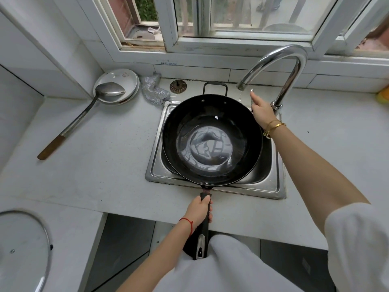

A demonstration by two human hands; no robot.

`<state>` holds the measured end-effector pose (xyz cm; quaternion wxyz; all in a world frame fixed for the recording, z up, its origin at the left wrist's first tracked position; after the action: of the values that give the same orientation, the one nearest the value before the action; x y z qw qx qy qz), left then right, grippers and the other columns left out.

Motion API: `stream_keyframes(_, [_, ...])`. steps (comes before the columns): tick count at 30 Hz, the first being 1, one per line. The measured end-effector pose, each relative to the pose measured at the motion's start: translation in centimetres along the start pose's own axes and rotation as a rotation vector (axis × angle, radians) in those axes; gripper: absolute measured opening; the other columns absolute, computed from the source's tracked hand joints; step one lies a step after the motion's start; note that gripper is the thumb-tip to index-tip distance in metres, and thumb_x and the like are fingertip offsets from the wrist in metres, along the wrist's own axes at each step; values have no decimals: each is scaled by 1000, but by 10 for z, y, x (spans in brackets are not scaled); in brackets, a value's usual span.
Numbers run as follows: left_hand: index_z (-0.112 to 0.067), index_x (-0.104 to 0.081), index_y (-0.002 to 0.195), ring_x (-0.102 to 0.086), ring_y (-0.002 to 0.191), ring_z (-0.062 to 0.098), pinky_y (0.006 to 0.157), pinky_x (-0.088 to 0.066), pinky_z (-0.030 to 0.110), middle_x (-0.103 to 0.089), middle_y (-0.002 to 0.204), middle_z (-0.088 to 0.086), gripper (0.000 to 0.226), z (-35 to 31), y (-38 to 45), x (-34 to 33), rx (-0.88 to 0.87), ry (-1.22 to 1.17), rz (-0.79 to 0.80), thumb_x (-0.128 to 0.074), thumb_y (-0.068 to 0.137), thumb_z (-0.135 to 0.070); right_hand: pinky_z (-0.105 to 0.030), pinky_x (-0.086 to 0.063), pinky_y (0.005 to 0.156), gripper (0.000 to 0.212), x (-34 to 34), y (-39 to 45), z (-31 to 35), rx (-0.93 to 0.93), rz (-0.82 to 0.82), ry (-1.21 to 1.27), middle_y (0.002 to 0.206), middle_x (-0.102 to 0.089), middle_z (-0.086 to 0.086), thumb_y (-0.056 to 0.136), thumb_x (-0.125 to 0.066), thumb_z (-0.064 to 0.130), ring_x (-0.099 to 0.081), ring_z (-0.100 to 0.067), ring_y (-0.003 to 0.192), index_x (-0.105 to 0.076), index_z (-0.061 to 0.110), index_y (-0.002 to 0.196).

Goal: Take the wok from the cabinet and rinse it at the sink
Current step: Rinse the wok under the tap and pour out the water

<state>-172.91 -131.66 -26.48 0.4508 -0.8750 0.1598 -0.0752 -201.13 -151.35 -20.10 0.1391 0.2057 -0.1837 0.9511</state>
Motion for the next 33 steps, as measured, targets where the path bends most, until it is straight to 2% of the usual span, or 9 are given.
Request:
stream_keyframes(8, [-10,-51,91,-49,51,14,52,-47,26,-50,68,2,22,0,1,1,8,-1,-2,-39,103,-23,-35,-14,123,52,0,-2,2,10,-27,6,161,-21,-10,100,-30,8,-20,-22,149,-32,18,150])
stream_keyframes(12, [-9,-51,91,-49,51,15,52,-48,27,-50,68,3,22,1,3,2,3,7,2,-39,102,-24,-30,-35,109,47,1,-24,7,11,-153,19,149,-44,-12,101,-33,10,-45,-26,133,-39,18,147])
stream_keyframes(15, [-9,-52,91,-50,50,15,53,-48,29,-51,68,3,22,1,3,2,4,0,8,-40,102,-24,-33,-46,98,39,1,-51,5,10,-278,-37,126,-63,-14,96,-38,8,-60,-25,109,-59,9,129])
stream_keyframes(18, [-6,-53,91,-52,50,17,54,-50,30,-54,70,6,23,0,3,2,4,-2,4,-42,102,-23,-27,-48,84,30,-6,-86,-13,-62,-339,-102,100,-73,-14,92,-43,13,-62,-20,88,-70,3,98])
stream_keyframes(22, [-6,-57,89,-60,62,20,66,-52,33,-63,76,8,24,0,7,4,-7,14,19,-44,101,-23,-45,-56,81,31,-37,-142,-46,-163,-104,-284,81,-72,-17,88,-46,22,-68,-32,81,-67,1,79])
stream_keyframes(25, [-6,-61,90,-63,71,20,86,-54,41,-68,82,8,25,-1,10,7,-43,54,41,-45,101,-22,-42,-54,78,29,-75,-189,-60,-199,85,-425,82,-70,-18,88,-49,20,-65,-34,83,-66,-2,78])
stream_keyframes(27, [-7,-63,90,-64,75,20,93,-53,42,-69,84,7,25,-1,9,9,-54,60,50,-47,100,-22,-37,-49,72,26,-98,-218,-61,-189,162,-450,82,-69,-15,89,-48,21,-63,-32,81,-61,5,74])
stream_keyframes(30, [-10,-64,87,-64,76,18,82,-55,34,-68,84,7,23,-2,6,12,-45,58,52,-49,100,-23,-30,-40,68,23,-123,-249,-58,-200,259,-440,89,-67,-14,94,-47,26,-59,-29,83,-54,14,75])
stream_keyframes(33, [-10,-64,89,-59,75,16,65,-47,25,-65,85,7,20,-2,9,13,-3,39,14,-52,98,-23,-33,-46,82,29,-144,-271,-52,-209,363,-411,111,-67,-17,97,-45,28,-62,-33,102,-59,6,110])
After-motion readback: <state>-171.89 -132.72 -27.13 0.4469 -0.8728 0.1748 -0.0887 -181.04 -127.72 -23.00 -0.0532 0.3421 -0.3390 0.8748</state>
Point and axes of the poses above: each hand's wrist, its own y-axis towards the middle knuckle, its own x-axis out of the back of the hand, z = x × y, the point moved 3 cm from there along y, towards the middle knuckle
